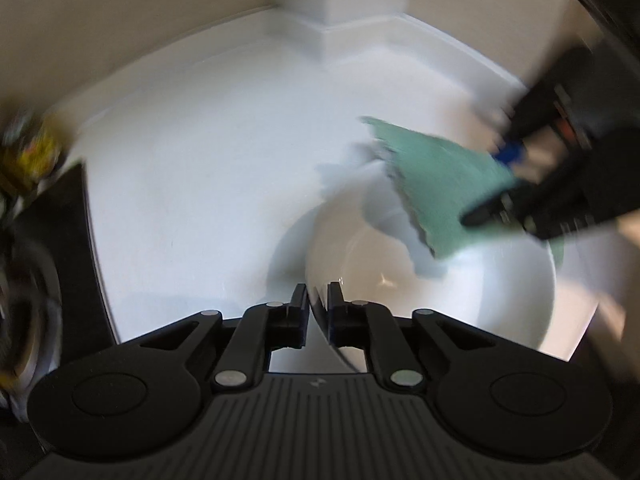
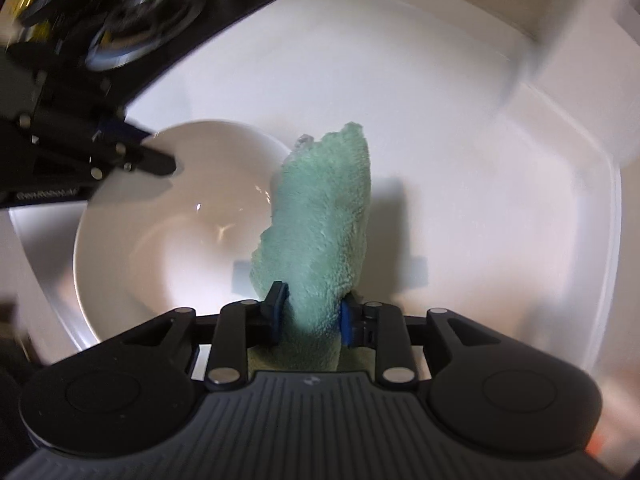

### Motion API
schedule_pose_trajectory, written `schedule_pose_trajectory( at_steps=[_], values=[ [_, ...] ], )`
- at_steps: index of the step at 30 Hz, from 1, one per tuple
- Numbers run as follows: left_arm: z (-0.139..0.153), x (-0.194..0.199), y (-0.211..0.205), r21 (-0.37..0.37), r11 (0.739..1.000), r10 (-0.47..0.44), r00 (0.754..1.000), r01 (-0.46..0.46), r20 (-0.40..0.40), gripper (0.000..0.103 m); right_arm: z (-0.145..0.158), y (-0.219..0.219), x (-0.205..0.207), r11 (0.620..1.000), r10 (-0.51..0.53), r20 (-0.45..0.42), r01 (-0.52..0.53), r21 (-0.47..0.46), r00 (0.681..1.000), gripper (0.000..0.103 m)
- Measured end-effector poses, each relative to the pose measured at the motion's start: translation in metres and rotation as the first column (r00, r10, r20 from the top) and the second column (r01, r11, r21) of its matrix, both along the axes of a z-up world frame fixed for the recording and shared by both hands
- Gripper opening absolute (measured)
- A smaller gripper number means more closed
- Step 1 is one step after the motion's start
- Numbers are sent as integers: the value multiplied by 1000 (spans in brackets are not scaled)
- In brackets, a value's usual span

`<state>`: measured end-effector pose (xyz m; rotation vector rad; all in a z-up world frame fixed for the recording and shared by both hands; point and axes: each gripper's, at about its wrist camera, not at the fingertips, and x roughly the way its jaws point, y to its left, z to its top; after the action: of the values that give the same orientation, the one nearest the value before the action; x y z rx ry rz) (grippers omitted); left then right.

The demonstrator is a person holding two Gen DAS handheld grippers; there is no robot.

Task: Clean bowl
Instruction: 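Hold the bowl rim with the left gripper while the right gripper wipes the bowl with the towel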

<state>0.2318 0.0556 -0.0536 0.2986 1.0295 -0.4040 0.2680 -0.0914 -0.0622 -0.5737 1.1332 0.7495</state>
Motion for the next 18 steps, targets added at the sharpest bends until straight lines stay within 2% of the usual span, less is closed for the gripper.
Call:
schedule_pose_trajectory(
  at_steps=[1, 4, 8, 10, 12, 13, 15, 16, 18],
  values=[
    [0, 0, -1, 6, 1000, -17, 1000, 17, 1, 9, 1, 10, 3, 996, 78, 31, -77, -41, 996, 25],
    [0, 1, -2, 28, 998, -63, 998, 63, 1, 10, -2, 28, 6, 975, 206, 54, -200, -102, 977, 25],
    [0, 4, -3, 41, 995, -86, 996, 87, -10, 10, -4, 42, 15, 949, 301, 57, -293, -118, 952, 26],
    [0, 5, -2, 25, 999, -43, 999, 44, -18, 10, -5, 43, 20, 960, 271, 54, -266, -86, 961, 26],
    [0, 6, 4, -23, 999, 47, 998, -48, -36, 8, -4, 42, 22, 972, 230, 52, -227, -62, 972, 24],
    [0, 6, 7, -47, 994, 93, 995, -95, -47, 8, -3, 39, 23, 984, 178, 49, -177, -33, 983, 23],
    [1, 3, 13, -89, 978, 183, 980, -190, -78, 8, -1, 32, 23, 992, 122, 44, -122, 7, 992, 22],
    [1, -1, 16, -112, 961, 242, 965, -252, -98, 9, -1, 29, 23, 995, 92, 41, -93, 28, 995, 22],
    [2, -7, 16, -124, 943, 295, 948, -309, -116, 12, -1, 19, 21, 997, 12, 35, -14, 74, 999, 22]
  ],
)
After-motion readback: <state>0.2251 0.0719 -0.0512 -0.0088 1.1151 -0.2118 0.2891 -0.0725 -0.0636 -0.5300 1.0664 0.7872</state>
